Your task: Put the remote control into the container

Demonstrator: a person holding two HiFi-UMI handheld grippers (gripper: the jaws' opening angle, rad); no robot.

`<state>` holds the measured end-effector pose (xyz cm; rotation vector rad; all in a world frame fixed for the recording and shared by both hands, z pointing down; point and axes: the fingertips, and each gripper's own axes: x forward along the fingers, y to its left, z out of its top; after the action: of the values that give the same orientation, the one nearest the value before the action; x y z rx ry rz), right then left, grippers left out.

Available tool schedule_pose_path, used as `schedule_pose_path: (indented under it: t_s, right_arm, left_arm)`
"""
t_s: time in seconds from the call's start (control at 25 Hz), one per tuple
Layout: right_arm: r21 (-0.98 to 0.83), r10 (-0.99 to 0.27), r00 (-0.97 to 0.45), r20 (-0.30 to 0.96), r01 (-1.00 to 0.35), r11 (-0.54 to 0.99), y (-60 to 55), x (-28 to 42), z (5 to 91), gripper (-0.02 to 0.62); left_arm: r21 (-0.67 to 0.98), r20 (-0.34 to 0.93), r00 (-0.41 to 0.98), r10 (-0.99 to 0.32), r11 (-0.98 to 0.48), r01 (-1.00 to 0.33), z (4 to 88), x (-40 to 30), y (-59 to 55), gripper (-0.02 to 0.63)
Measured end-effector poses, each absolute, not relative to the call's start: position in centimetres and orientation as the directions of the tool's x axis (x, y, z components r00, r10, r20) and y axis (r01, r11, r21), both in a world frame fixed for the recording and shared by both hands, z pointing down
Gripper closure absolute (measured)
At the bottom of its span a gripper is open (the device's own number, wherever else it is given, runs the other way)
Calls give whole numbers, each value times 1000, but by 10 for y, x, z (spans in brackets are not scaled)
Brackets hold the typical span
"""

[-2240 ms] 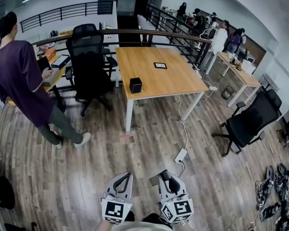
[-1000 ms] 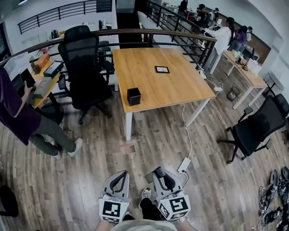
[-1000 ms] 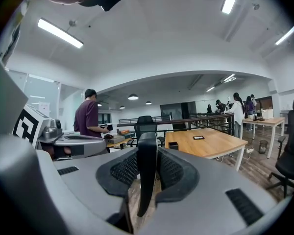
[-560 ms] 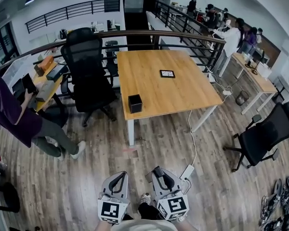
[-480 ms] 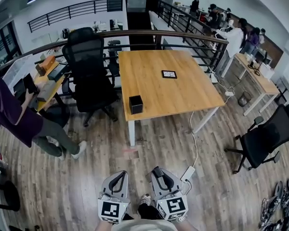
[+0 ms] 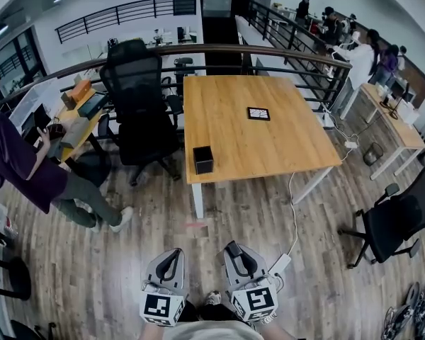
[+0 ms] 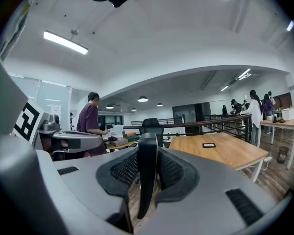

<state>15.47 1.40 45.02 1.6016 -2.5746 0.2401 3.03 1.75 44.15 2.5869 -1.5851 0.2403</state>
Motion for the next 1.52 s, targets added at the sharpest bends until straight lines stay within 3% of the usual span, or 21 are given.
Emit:
schedule_pose_path:
  t_s: [0.36, 1.12, 1.32, 1.52]
  right_arm:
    - [-116, -861, -478, 175, -878, 464, -7, 155, 462, 489]
    - [-80, -901, -362, 239, -932, 354, -167, 152, 461, 489]
    - [-46, -911, -330, 248, -943, 329, -219, 140, 455, 489]
    - [-52, -928, -289, 236, -957, 285, -261, 123, 449, 489]
  left_arm:
    - [-1, 208, 419, -884, -429, -903, 450, 37, -6, 594]
    - [71, 190, 530, -826, -527, -847, 461, 36, -184, 594]
    - [89, 115, 560, -821, -553, -829, 453, 28, -241, 594]
    - [65, 161, 592, -789, -590, -804, 454, 11, -282, 594]
